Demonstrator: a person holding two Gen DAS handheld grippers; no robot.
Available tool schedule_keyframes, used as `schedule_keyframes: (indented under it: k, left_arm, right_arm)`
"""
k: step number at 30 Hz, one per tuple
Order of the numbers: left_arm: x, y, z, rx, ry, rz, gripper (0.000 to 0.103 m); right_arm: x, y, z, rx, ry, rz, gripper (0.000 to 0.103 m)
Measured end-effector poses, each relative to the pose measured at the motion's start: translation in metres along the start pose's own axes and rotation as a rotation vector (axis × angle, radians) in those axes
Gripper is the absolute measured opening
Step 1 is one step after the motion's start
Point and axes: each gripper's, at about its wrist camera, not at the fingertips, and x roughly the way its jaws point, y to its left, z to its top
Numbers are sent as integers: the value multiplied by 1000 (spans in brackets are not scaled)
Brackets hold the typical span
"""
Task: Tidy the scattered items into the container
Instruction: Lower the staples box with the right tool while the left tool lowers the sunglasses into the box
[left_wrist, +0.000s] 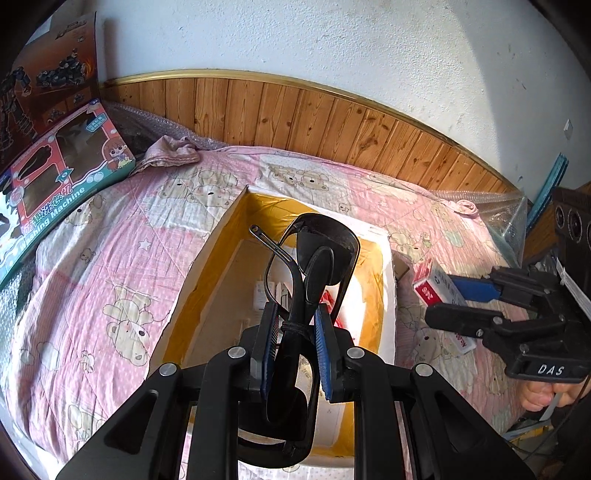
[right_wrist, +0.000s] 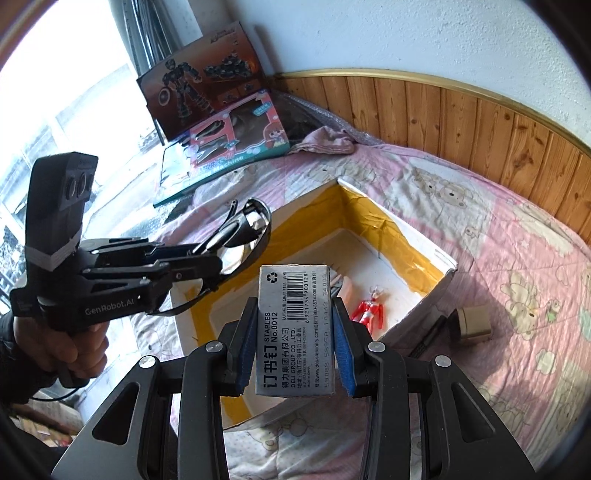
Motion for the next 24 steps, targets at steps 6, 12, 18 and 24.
schedule_keyframes:
  k: [6,12,18,24]
  left_arm:
    - [13,-3,-9,116,47,-5,21]
    - [26,-12,-19,266,93,-23,21]
    - [45,-13,-26,366,142,-75,21]
    - [56,-17,-33,493,176,-145,21]
  right_arm:
    - [22,-17,23,-14,46,-10,39]
    - [53,-25,42,-54,101,-36,39]
    - [87,-28,57,-103,156,-79,39]
    - [121,-31,68,-187,225,-118,39]
